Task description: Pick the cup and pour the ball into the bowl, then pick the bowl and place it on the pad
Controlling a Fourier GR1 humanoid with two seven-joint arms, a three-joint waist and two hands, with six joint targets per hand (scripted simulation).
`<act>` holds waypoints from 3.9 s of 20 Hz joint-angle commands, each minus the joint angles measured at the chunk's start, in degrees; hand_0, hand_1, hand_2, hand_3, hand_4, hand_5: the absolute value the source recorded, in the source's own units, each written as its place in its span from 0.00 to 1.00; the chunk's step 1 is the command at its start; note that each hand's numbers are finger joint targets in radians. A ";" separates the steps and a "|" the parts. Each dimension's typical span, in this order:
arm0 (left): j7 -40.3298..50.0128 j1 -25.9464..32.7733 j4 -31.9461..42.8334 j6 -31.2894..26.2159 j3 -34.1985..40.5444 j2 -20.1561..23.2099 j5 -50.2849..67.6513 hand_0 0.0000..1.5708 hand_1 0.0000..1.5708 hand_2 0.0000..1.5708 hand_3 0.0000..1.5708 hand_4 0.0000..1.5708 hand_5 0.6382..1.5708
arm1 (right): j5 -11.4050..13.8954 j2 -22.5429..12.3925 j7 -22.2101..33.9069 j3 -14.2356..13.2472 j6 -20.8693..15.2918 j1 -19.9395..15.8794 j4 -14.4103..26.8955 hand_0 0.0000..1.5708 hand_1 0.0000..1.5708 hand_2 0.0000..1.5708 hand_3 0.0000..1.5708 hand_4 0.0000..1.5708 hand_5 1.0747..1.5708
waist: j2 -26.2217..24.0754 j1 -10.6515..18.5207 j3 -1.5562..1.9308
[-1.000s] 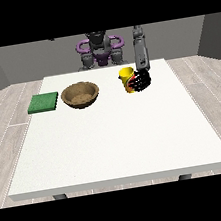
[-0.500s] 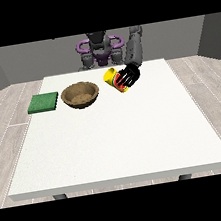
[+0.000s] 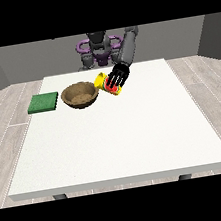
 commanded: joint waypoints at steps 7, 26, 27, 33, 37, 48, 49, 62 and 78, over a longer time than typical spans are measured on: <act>21.71 -9.09 11.84 7.96 -15.80 -1.78 -25.32 0.85 0.85 0.96 1.00 0.52 0.96 | 2.37 1.25 -1.45 1.42 -0.75 -3.00 6.76 0.00 0.00 0.00 0.00 0.24 0.99 | -2.73 0.61 0.12; 45.58 -10.09 7.63 -19.96 -41.34 -12.26 -54.05 0.95 0.95 1.00 1.00 0.67 0.93 | 3.26 2.38 -7.24 0.38 3.01 2.05 19.23 0.00 0.00 0.00 0.00 0.24 0.99 | -12.82 3.47 -0.03; 44.72 -9.83 6.78 -20.03 -40.58 -12.27 -53.90 0.95 0.95 1.00 1.00 0.68 0.93 | 3.91 2.87 -4.82 1.37 1.33 0.87 18.39 0.00 0.00 0.00 0.00 0.24 0.99 | -12.78 5.09 -0.05; 31.16 -7.49 1.14 -5.45 -21.24 -6.05 -31.97 0.45 0.45 0.87 0.81 0.70 0.89 | 4.35 1.16 -5.57 -2.08 -0.31 3.30 17.40 0.00 0.00 0.00 0.00 0.24 0.99 | -13.07 10.75 -0.24; 25.55 -3.86 -4.67 -1.09 -11.09 -4.05 -18.98 0.80 0.80 1.00 1.00 0.48 1.00 | 3.29 0.49 -7.55 -3.85 0.80 4.74 16.71 0.00 0.00 0.00 0.00 0.24 0.99 | -11.19 11.75 -0.39; -7.76 12.88 -21.16 -4.53 4.31 -4.57 14.84 0.96 0.96 1.00 1.00 0.94 0.88 | 0.86 -0.29 -7.03 -6.41 -0.51 4.39 8.30 0.00 0.00 0.00 0.00 0.27 0.99 | -1.89 13.97 -0.73; -7.10 11.97 -22.41 -8.04 5.43 -7.81 18.64 0.90 0.90 1.00 1.00 0.88 0.93 | 1.41 0.80 -6.77 -5.26 -1.11 4.66 8.03 0.00 0.00 0.00 0.00 0.28 0.99 | -2.61 14.43 -1.20; -21.53 10.38 -22.66 -49.65 22.83 1.96 49.44 0.00 0.00 0.00 0.00 0.00 0.98 | 9.62 6.39 -4.77 2.19 -10.15 2.49 -2.36 0.00 0.00 0.00 0.00 0.31 0.99 | 9.66 18.46 -0.21; 3.16 -5.09 -26.53 -56.42 24.81 25.45 51.71 0.00 0.00 0.00 0.00 0.00 0.95 | 4.95 7.16 -24.34 -4.26 -0.29 -0.53 32.75 0.00 0.00 0.00 0.00 0.25 1.00 | 11.93 18.30 0.08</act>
